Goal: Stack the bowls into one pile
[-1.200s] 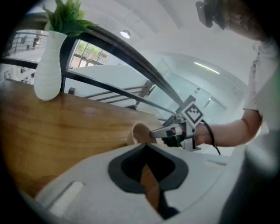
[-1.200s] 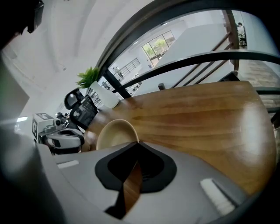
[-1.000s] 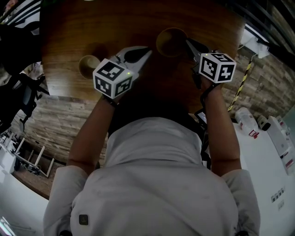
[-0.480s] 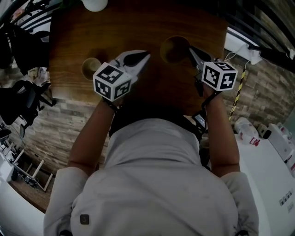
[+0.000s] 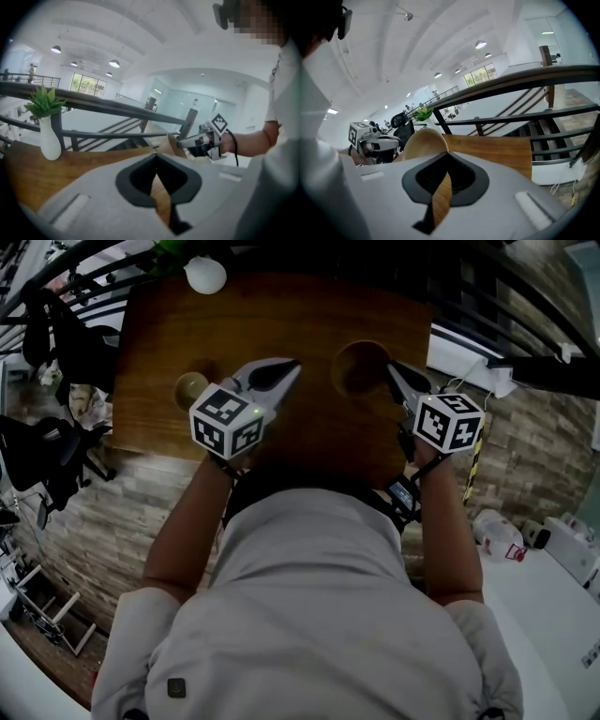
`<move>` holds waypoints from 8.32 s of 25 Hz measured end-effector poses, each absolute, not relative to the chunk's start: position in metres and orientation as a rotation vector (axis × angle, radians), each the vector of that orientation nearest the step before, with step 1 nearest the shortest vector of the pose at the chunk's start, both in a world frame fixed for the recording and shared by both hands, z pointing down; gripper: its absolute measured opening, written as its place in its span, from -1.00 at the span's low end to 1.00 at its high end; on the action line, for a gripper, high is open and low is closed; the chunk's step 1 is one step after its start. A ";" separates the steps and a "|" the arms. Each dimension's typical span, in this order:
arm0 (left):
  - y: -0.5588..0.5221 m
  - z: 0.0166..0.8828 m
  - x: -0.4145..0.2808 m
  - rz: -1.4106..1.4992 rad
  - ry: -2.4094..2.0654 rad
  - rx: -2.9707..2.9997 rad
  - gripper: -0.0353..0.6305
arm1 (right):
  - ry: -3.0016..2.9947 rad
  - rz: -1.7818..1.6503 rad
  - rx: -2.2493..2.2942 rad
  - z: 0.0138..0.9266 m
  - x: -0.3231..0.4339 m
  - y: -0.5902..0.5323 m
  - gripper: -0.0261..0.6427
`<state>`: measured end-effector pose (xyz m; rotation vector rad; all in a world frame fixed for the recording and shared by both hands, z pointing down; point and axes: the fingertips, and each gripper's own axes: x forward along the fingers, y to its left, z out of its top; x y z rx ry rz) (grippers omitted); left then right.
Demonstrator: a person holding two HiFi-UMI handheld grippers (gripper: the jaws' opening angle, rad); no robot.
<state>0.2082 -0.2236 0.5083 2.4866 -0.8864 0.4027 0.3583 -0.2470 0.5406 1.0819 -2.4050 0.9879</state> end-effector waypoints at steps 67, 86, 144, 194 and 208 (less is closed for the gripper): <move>-0.155 0.412 -0.185 0.371 -0.847 2.666 -0.88 | -2.483 0.827 1.311 0.426 0.004 -0.162 -0.88; -0.140 0.424 -0.219 0.381 -0.810 2.638 -0.88 | -2.472 0.868 1.248 0.439 -0.054 -0.148 -0.88; -0.189 0.649 -0.229 0.529 -0.797 2.241 -0.88 | -2.199 1.225 0.819 0.689 -0.115 -0.199 -0.88; -0.171 0.486 -0.219 0.421 -0.844 2.545 -0.88 | -2.435 0.847 0.968 0.516 -0.118 -0.173 -0.90; -0.162 0.368 -0.236 0.299 -0.865 2.773 -0.88 | -2.562 0.559 1.120 0.383 -0.134 -0.162 -0.90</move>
